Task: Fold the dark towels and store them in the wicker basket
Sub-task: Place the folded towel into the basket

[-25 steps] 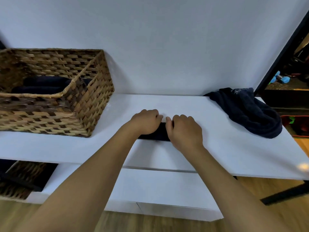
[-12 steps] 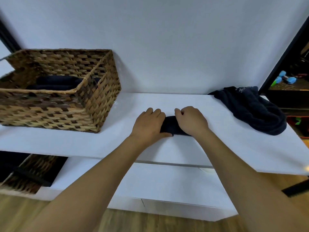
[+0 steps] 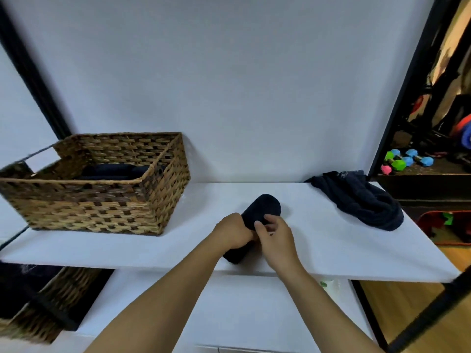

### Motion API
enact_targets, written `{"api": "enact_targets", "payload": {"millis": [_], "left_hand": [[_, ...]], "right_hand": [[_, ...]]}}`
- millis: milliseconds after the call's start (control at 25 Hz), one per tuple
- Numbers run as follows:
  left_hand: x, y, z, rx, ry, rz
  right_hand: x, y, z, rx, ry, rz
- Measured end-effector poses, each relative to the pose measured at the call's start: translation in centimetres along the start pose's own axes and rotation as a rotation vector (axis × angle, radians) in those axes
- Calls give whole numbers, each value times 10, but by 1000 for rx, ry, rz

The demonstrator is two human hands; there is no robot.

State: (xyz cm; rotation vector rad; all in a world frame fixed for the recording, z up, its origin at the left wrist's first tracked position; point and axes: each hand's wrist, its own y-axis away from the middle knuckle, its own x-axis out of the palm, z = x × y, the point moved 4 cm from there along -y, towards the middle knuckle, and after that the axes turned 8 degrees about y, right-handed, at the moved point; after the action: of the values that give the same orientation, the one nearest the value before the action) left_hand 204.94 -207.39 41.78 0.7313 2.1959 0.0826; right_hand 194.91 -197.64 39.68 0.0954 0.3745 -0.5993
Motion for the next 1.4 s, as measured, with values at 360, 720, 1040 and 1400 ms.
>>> {"api": "enact_targets", "payload": {"millis": [360,720,1040,1400], "left_hand": [[-42,72,-22,344,504,-23],[-137,122,-10,586,123,-542],[-237,106,10,886,-892,-690],[-375,40,68,503,-669,-431]], "right_hand": [[19,6,79,-111,-127,162],[42,0,179,-180,-335,498],[96,-32,254,-548,115,594],[169,-79,316,-855,880,296]]}}
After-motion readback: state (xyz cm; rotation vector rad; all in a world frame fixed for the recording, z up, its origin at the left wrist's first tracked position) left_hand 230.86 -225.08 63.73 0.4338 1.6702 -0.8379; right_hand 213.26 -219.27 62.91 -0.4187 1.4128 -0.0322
